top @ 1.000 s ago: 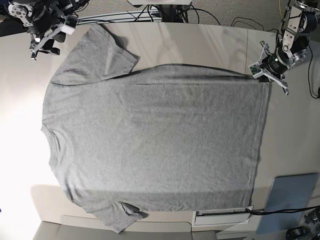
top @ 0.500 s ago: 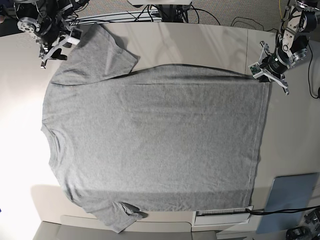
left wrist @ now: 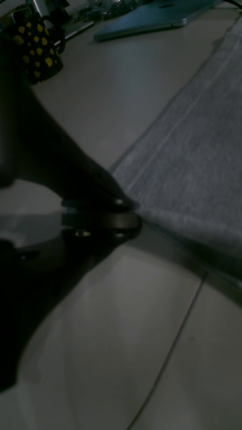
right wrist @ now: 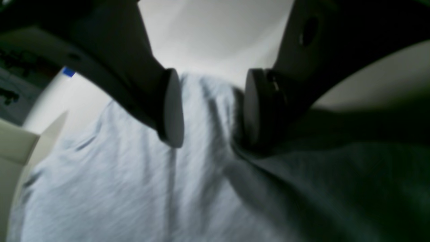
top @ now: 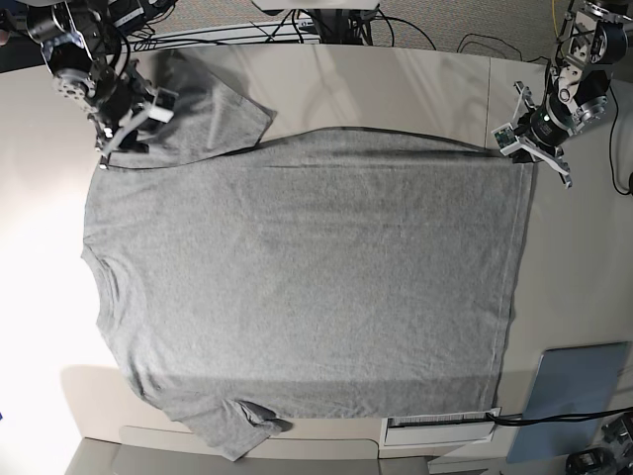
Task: Fold the T-shirt properly
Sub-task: 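Move both grippers down to the shirt's shoulder corners and grasp them, then lift the shoulder corners and pull the shirt toward the robot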
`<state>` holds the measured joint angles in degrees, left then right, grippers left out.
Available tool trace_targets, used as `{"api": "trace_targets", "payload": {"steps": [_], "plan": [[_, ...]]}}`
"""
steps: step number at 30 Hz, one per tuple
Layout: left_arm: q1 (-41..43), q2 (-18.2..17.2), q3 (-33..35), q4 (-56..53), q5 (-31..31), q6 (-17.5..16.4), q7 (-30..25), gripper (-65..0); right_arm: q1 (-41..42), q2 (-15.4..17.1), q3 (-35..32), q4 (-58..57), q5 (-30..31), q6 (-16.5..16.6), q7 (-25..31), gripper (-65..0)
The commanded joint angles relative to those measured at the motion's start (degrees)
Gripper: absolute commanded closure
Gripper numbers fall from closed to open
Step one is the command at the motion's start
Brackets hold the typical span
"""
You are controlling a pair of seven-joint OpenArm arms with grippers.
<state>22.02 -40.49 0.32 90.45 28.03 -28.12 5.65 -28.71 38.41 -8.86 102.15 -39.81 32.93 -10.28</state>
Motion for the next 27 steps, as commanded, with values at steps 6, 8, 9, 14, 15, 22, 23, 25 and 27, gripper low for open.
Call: {"api": "trace_targets", "payload": {"steps": [6,8,9,14,15,22,23,25,27], "plan": [[1.0,-0.5,0.4,-1.0,1.3,-5.2,3.3,0.0,2.5,0.7,-3.3,-3.6,2.7,2.2,-0.2,-28.4],[1.0,-0.5,0.4,-1.0,1.3,-6.9,3.3,0.0,2.7,1.2,-3.3,-3.7,4.5,6.0,-0.2,-25.4],[1.0,-0.5,0.4,-1.0,1.3,-7.6,3.3,0.0,2.8,1.6,-3.3,-3.6,4.5,7.1,-0.2,-22.7],[1.0,-0.5,0.4,-1.0,1.3,-7.7,3.3,0.0,2.8,2.4,-3.3,-3.6,4.5,7.1,-5.0,-1.8],[1.0,-0.5,0.4,-1.0,1.2,-7.8,3.3,0.0,2.8,2.4,-3.3,-3.6,5.7,7.1,-6.4,0.0],[3.7,-2.6,0.1,0.9,-9.1,-7.8,8.0,0.0,-0.7,5.1,-3.3,3.5,15.0,1.6,-21.2,0.0],[4.4,-3.3,-0.1,1.7,-10.1,-7.8,8.7,0.0,-1.8,6.1,-3.1,4.9,15.0,1.1,-22.6,0.0],[6.1,-4.5,-0.6,3.6,-13.1,-7.8,10.6,0.0,-4.2,8.0,-2.7,7.6,15.0,0.3,-25.7,0.0],[7.8,-5.1,-1.0,6.6,-16.6,-7.8,13.3,0.0,-7.1,9.6,-2.2,10.1,15.0,-1.7,-28.3,0.0]]}}
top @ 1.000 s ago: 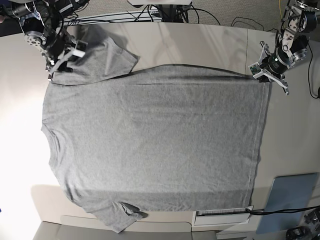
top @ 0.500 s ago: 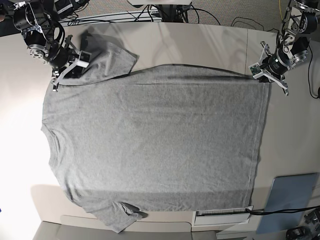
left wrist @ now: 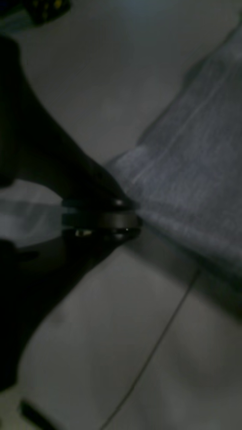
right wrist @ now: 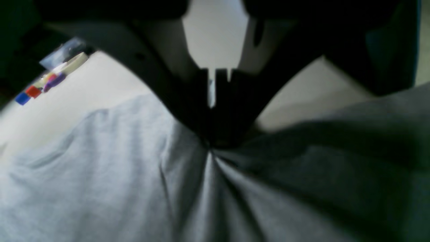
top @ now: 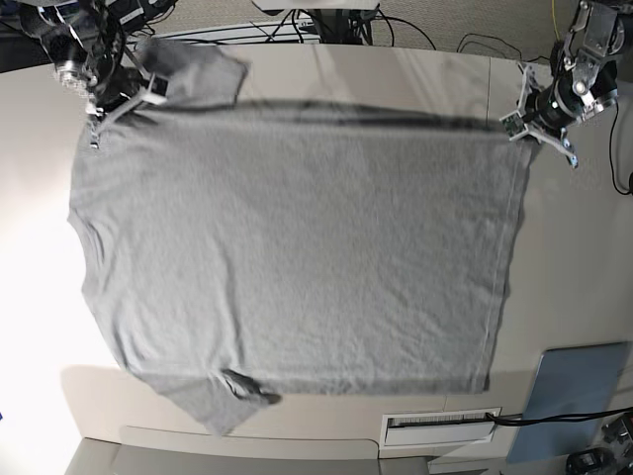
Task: Fold the T-shirt properly
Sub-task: 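Lift the shoulder corners and pull the shirt toward the robot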
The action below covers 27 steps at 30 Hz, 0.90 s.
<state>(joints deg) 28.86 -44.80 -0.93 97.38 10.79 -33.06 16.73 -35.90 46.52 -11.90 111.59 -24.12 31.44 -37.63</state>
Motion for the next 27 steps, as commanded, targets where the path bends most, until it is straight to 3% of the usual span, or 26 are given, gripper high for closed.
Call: {"api": "trace_targets", "payload": {"steps": [1,4,7,11,19,23,25,27], "plan": [[1.8,-1.0,0.2,1.6,-0.7,-2.9,4.5,0.0,-1.4,2.0,1.2,1.8,-0.7,-1.2,-2.1,0.0],[3.9,-1.0,0.2,7.5,-4.0,-2.6,12.9,0.0,-5.5,2.7,2.1,4.6,-0.7,-3.5,-4.4,0.0],[6.4,-1.0,-0.1,11.6,-5.7,-1.7,16.7,0.0,-9.0,2.7,2.4,6.9,-0.8,-4.8,-6.4,0.0],[9.3,-1.0,-0.1,13.6,-4.7,1.8,18.3,0.0,-12.6,2.7,2.4,10.0,-0.9,-6.5,-8.4,0.0],[11.4,-1.2,-0.2,13.6,-1.0,1.7,21.9,0.0,-16.5,2.7,2.4,13.1,-1.0,-6.9,-10.9,0.0],[12.3,-1.7,-1.2,14.1,-1.0,-1.6,21.8,0.0,-18.6,2.7,2.4,14.5,-1.0,-7.0,-11.6,0.0],[12.6,-2.1,-1.9,14.9,-1.0,-1.5,21.8,0.0,-18.7,2.7,2.4,14.8,-1.7,-7.0,-11.7,0.0],[12.5,-2.0,-2.7,16.1,-1.0,0.2,21.7,0.0,-18.3,2.7,2.4,14.8,-4.0,-9.3,-10.9,0.0]]}}
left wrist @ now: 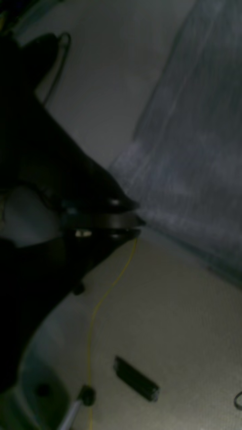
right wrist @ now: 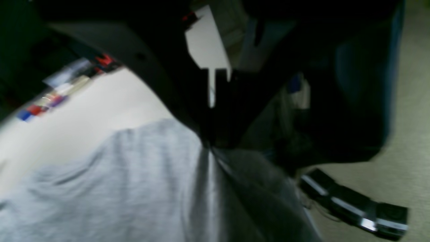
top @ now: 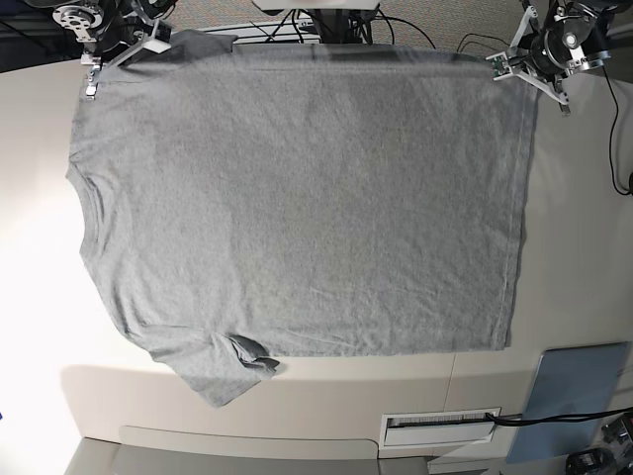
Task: Fold the T-shirt properly
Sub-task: 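Lift the shoulder corners and pull the shirt toward the robot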
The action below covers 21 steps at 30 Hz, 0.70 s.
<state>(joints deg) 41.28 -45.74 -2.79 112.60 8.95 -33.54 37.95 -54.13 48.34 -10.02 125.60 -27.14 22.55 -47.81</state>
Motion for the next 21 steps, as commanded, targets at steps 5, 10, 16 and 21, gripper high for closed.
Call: {"api": "trace_targets", "payload": {"steps": [5,10,16,21], "plan": [[-0.4,-1.1,-3.9,3.4,0.8,11.1,-2.9,0.0,2.5,0.9,2.1,0.8,-4.3,-5.7,0.5,0.0],[-3.0,-0.6,-5.3,3.0,-3.2,14.7,-4.3,0.0,8.7,0.9,3.4,0.4,-5.8,-7.1,5.0,0.0],[-8.7,3.3,-5.2,-3.3,-4.8,14.0,-9.3,0.0,16.6,0.7,3.3,-2.9,-0.1,-7.0,10.7,0.0],[-13.2,6.2,-5.2,-8.6,-4.7,14.0,-12.3,0.0,22.0,0.7,3.3,-7.3,2.6,-7.0,13.8,0.0]]}}
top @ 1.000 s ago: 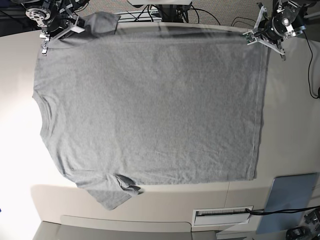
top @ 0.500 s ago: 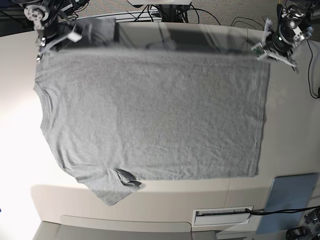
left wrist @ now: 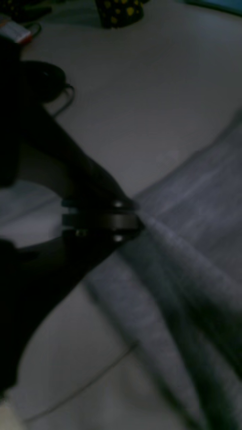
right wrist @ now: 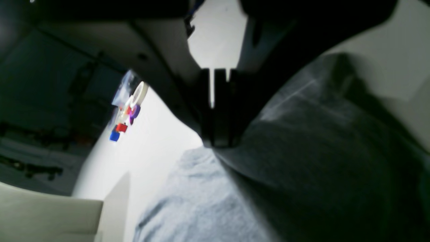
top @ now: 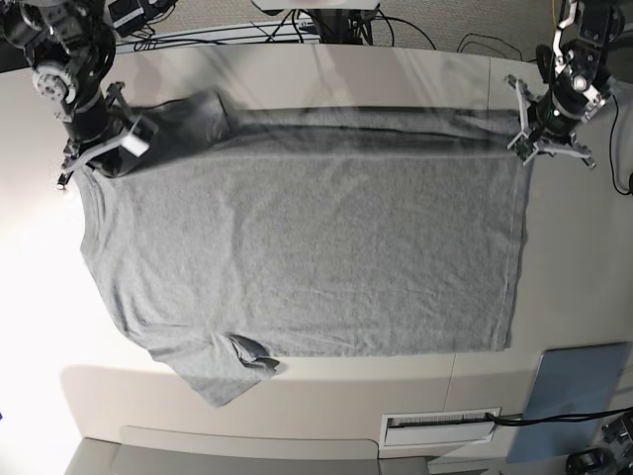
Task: Fold the T-shirt properly
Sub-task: 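Lift the shoulder corners and pull the shirt toward the robot, then lay the shoulder edge down and adjust the grips along the collar edge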
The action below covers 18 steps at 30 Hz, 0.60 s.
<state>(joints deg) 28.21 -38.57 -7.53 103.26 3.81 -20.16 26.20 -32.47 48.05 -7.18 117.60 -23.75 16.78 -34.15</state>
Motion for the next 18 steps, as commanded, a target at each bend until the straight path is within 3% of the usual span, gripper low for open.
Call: {"api": "trace_targets", "payload": {"steps": [1,9,18], "plan": [[-0.9,-0.5,-0.5,0.2,0.4,0.7,-0.6,0.0,1.4,1.0,0.3,0.0,-0.6,-1.2,0.8,0.0],[-5.3,0.0,-0.5,-2.7,-0.5,-1.7,-0.6,0.0,13.0,1.0,-8.6,-3.1,-0.2,-1.1,0.8,0.0],[-6.5,0.0,-0.5,-5.1,-0.6,-1.9,-1.9,0.0,23.7,0.8,-19.9,-11.6,-1.7,-1.2,-0.3,0.0]]}}
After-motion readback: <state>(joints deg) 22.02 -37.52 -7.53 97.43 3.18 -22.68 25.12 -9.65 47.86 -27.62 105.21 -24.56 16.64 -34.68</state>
